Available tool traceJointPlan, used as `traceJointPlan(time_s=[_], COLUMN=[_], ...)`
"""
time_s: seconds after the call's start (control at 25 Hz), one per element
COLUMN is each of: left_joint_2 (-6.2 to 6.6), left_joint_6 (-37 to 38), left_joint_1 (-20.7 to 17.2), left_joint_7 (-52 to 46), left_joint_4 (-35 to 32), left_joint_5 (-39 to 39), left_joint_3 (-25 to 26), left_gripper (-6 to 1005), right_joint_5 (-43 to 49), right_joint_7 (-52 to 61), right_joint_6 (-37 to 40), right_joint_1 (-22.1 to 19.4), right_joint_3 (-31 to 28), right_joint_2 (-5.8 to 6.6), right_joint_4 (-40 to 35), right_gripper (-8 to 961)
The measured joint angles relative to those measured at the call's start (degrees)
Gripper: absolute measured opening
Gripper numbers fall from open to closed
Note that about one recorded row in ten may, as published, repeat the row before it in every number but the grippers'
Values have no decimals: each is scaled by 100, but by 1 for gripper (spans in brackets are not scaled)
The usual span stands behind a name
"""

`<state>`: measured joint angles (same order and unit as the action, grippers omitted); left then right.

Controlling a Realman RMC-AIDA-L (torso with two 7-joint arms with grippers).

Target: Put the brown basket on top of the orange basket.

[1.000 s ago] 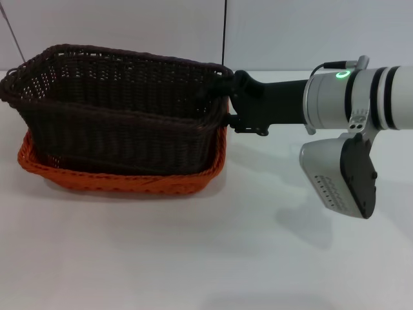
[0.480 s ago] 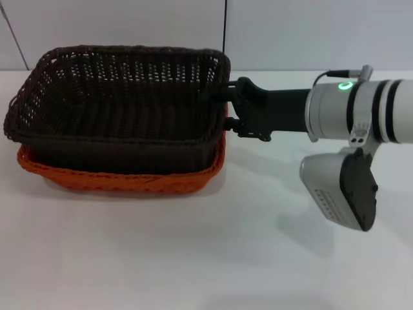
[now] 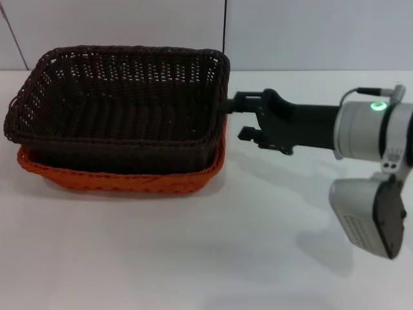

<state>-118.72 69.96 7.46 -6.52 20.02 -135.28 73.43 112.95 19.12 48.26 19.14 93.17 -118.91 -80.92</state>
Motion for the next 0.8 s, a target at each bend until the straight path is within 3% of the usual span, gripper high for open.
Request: traceJointPlan(time_s=[0.2,0.4,0.6,0.64,0.68,0.8], left_joint_2=[-1,6,16,16,13,16], left_joint_6=[11,16,14,7,28,82], left_joint_1=[10,11,13,20,23,25], left_joint_7=[31,28,31,19,20,29], left_joint_4=[-81,-86,-123,-143,-139,-116], left_joint_5=[37,38,38,38,38,36], left_joint_3=[-39,-31,-32,-32,-25,-19], left_gripper=[796,796,796,796,796,796], right_joint_5=[-76,-863,-2605,-3472,-3472,-5126], right_joint_7=[-5,-16,-15,-41,-41,-419], right_joint_6=[-11,-385,-566,-505,-505,-286], right_joint_1=[-443,-776,-947,-1089,-1089,-1436], right_joint_3=[36,-121,-843,-1151,-1151,-1478], right_joint_2=[-3,-10,-14,-18,-18,-25], right_joint_4=[-304,-373,-105,14,14,287], right_gripper=[665,676,688,690,692,699])
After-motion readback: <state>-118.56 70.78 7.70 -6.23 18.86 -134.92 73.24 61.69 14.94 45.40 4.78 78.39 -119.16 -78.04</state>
